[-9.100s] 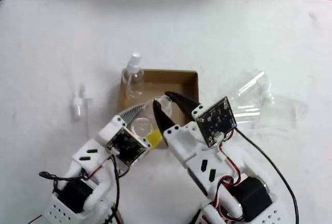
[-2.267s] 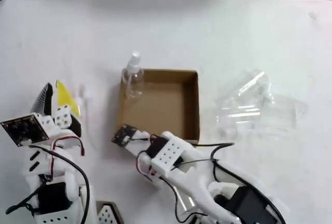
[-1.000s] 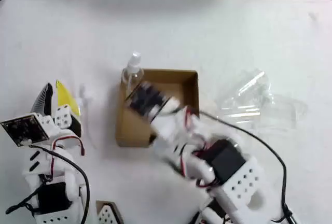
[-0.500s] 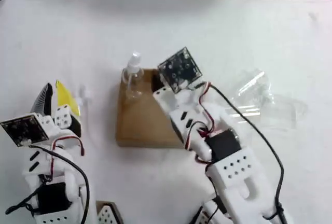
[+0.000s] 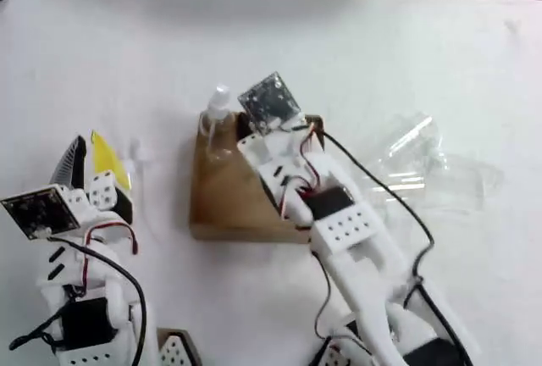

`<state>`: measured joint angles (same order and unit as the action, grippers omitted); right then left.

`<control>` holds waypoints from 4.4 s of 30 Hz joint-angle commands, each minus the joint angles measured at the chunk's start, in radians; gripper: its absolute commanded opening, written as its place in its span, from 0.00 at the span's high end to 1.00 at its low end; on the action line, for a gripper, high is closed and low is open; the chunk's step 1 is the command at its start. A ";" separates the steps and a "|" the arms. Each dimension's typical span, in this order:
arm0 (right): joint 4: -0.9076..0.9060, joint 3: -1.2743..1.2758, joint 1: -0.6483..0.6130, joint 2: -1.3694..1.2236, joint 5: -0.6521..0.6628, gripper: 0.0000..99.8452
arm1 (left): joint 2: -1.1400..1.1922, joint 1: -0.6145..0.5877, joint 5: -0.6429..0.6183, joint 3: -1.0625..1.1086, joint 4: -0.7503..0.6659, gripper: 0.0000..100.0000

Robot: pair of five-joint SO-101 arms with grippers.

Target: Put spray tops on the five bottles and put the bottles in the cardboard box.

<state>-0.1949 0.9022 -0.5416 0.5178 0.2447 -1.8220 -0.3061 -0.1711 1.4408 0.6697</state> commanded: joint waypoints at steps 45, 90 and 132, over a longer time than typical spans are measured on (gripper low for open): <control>0.374 -0.074 0.088 -0.288 -0.247 0.98 | -0.007 -0.008 -0.011 -0.009 -0.034 0.93; 0.507 -0.086 0.081 -0.410 -0.167 0.98 | -0.007 -0.008 -0.011 -0.008 -0.028 0.93; 0.315 -0.080 0.030 -0.189 -0.176 0.84 | -0.007 -0.004 -0.011 -0.008 -0.026 0.93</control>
<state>0.1458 0.8562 -0.5125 0.2463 0.0621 -1.8220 -0.3061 -0.1711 1.4408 0.6697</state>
